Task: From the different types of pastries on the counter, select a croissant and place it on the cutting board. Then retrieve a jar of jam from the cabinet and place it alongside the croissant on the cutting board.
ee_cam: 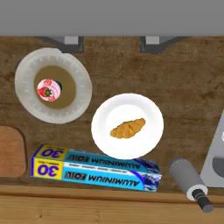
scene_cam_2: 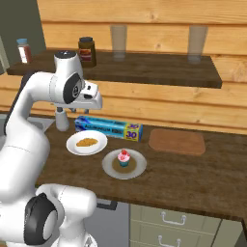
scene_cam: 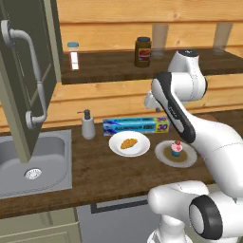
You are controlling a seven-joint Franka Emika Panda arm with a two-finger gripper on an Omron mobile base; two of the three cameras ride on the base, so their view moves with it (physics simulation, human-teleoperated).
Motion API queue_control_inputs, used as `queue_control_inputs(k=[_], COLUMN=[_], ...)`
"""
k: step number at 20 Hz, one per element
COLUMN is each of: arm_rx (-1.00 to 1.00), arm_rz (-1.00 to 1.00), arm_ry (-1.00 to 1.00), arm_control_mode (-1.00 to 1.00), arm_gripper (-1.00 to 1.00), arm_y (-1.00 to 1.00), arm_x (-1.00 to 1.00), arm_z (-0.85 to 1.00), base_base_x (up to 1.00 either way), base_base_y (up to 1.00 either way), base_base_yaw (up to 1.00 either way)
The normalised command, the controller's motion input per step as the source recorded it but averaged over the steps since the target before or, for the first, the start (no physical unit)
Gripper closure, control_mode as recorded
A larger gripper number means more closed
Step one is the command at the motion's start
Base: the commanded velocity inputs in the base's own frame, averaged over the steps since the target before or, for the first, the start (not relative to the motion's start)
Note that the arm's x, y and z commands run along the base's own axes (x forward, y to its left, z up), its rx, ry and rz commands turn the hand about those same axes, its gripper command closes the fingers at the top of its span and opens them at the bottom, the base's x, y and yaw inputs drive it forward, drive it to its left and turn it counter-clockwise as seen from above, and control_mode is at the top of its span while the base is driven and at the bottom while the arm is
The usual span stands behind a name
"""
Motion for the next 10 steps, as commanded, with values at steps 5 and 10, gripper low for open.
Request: queue_control_inputs(k=[5,10], arm_rx=[0.00,-0.12], arm_rz=[-0.01,-0.29], arm_ry=[-0.03,0.02], arm_control_mode=[-1.00,-1.00], arm_gripper=[-1.00,-1.00], arm_y=[0.05,0.91], arm_x=[-0.13,0.00], arm_z=[-0.02,-0.81], base_base_x=[0.00,0.00], base_base_y=[0.00,0.00], base_base_yaw=[0.00,0.00])
